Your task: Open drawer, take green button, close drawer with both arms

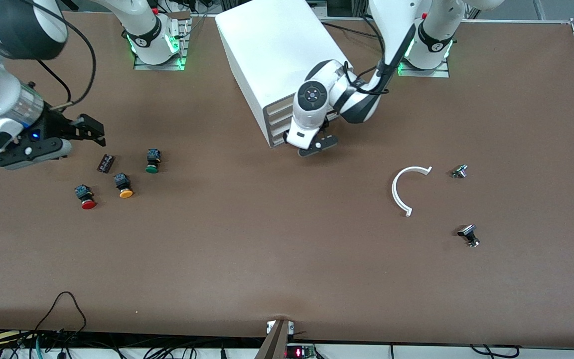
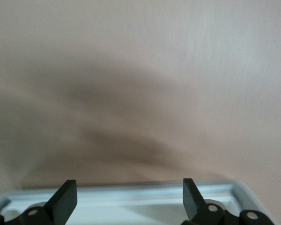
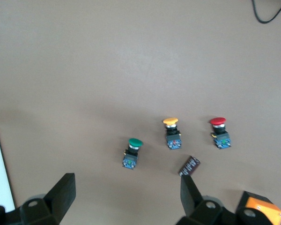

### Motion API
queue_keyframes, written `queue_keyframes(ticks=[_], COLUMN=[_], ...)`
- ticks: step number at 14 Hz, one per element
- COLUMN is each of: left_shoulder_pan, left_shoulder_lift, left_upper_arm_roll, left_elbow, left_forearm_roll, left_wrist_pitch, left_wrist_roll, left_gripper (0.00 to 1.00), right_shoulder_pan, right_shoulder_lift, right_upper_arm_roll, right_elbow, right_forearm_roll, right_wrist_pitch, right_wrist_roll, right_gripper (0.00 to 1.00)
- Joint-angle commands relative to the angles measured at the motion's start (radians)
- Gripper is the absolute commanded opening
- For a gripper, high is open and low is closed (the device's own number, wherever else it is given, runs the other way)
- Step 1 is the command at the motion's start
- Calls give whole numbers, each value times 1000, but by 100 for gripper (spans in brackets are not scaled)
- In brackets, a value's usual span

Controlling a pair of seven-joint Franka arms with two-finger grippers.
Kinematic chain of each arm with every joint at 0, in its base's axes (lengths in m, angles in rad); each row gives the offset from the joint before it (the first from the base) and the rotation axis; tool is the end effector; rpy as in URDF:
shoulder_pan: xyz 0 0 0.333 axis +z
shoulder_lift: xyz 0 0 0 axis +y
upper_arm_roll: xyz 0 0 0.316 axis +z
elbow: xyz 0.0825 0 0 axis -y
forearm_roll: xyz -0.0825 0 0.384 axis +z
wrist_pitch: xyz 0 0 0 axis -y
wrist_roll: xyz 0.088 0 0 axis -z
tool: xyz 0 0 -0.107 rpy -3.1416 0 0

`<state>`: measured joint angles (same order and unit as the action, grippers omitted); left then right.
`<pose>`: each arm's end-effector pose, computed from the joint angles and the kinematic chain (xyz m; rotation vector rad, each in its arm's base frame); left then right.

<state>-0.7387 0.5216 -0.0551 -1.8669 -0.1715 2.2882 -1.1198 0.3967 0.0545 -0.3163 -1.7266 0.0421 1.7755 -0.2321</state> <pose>0.4394 -0.4500 0.2276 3.0445 0.6990 -0.2841 0.5767 0.0539 0.5386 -3.0812 -0.4724 0.0015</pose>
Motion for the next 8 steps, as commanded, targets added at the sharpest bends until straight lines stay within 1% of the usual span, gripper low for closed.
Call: queue_keyframes(ticks=[1, 2, 3, 5, 6, 7, 8], left_shoulder_pan=[30, 38, 54, 102, 128, 149, 171], left_shoulder_lift=[-64, -87, -107, -143, -158, -170, -181], left_upper_arm_roll=[55, 76, 89, 93, 93, 93, 93], left_elbow=[6, 6, 6, 12, 17, 23, 26], left_forearm_roll=[42, 73, 90, 141, 165, 184, 196], left_wrist_pitch=[-13, -18, -21, -53, -73, -90, -108], left_wrist_roll=[-14, -14, -14, -12, -12, -9, -6], left_gripper=[99, 99, 99, 99, 99, 99, 99], right_shoulder_pan=[-18, -53, -96, -171, -215, -269, -283], right_shoulder_lift=[-1, -8, -15, -15, -16, -16, -15], right_upper_arm_roll=[3, 15, 48, 97, 139, 198, 224], right_elbow=[54, 55, 55, 59, 59, 62, 77], right_forearm_roll=[-19, -19, -19, -19, -19, -19, -24], right_wrist_pitch=[-73, -76, -83, -100, -100, -103, -110], right_wrist_roll=[-19, -44, -79, -115, -116, -116, -113], right_gripper=[99, 99, 100, 100, 99, 100, 100])
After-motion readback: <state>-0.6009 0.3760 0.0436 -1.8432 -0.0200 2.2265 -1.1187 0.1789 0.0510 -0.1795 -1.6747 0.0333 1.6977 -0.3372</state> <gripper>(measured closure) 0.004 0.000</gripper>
